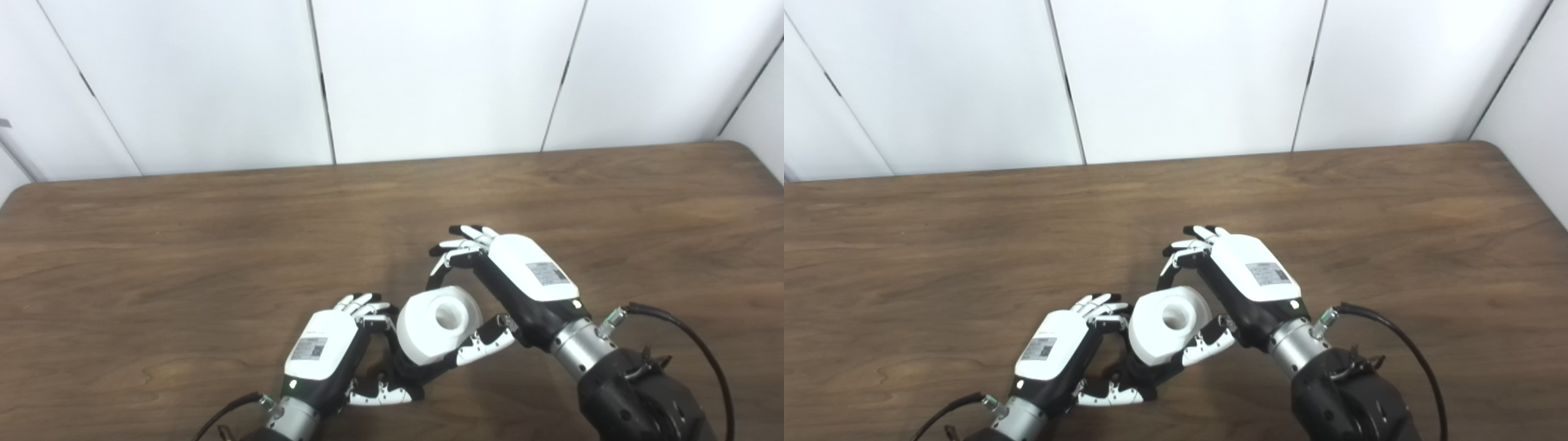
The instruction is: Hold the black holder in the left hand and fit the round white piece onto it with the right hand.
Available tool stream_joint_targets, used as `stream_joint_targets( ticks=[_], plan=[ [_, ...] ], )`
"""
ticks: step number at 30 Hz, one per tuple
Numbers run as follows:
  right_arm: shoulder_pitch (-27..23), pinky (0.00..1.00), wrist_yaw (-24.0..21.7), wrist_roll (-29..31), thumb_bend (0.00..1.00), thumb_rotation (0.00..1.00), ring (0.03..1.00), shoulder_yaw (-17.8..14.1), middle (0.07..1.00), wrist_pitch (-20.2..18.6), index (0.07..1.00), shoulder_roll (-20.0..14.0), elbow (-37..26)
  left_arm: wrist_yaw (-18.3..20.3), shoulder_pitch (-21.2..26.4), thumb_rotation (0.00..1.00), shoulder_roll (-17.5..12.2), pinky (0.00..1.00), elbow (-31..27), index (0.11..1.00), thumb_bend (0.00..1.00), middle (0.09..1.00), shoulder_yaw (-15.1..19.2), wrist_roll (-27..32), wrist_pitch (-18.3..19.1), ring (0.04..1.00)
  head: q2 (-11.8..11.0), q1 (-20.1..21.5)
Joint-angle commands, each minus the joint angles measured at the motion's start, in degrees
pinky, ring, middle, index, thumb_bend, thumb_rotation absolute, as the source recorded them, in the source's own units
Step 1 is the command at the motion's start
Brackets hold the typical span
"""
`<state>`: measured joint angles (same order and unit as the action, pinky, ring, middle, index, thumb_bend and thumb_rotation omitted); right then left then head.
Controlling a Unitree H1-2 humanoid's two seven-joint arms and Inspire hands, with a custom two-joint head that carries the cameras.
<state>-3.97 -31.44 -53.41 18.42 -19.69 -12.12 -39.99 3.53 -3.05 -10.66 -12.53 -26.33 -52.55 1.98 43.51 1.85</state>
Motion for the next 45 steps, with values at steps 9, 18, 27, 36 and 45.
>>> stream_joint_targets(
  ticks=[9, 18, 27, 36, 45],
  plan=[
    [-0.99, 0.97, -0.6, 1.43, 0.52, 0.14, 0.938, -0.15, 0.803, 2.44, 0.482, -0.2, -0.04, 1.66, 0.74, 0.05, 0.72, 0.95, 3.23, 0.487, 0.52, 0.811, -1.96, -2.22, 1.15, 0.907, -0.19, 0.21],
    [-3.26, 0.98, -1.62, 2.42, 0.52, 0.14, 0.937, -3.59, 0.812, 1.64, 0.483, -1.95, -0.73, 1.36, 0.38, 0.05, 0.04, 0.93, 2.57, 0.486, 0.52, 0.803, -2.0, -2.31, 0.84, 0.899, -0.16, 2.33],
    [-4.92, 0.98, -2.74, 3.51, 0.52, 0.13, 0.939, -7.56, 0.805, 0.84, 0.483, -4.17, -0.47, 1.78, 0.32, 0.05, -0.6, 0.93, 2.41, 0.486, 0.52, 0.802, -1.69, -1.43, 0.4, 0.894, -0.27, 2.71],
    [-5.79, 0.97, -3.14, 3.68, 0.52, 0.13, 0.932, -8.14, 0.797, 1.63, 0.483, -4.6, -1.13, 1.77, 0.29, 0.05, -0.6, 0.92, 2.33, 0.486, 0.52, 0.802, -1.77, -1.42, 0.29, 0.893, -0.2, 2.68],
    [-5.76, 0.99, -8.12, 2.41, 0.52, 0.14, 0.941, -6.79, 0.808, -0.35, 0.482, -2.26, -6.2, 1.91, 0.53, 0.05, -0.34, 0.92, 2.67, 0.486, 0.52, 0.804, -1.85, -1.57, 0.47, 0.895, -0.23, 2.45]
  ],
)
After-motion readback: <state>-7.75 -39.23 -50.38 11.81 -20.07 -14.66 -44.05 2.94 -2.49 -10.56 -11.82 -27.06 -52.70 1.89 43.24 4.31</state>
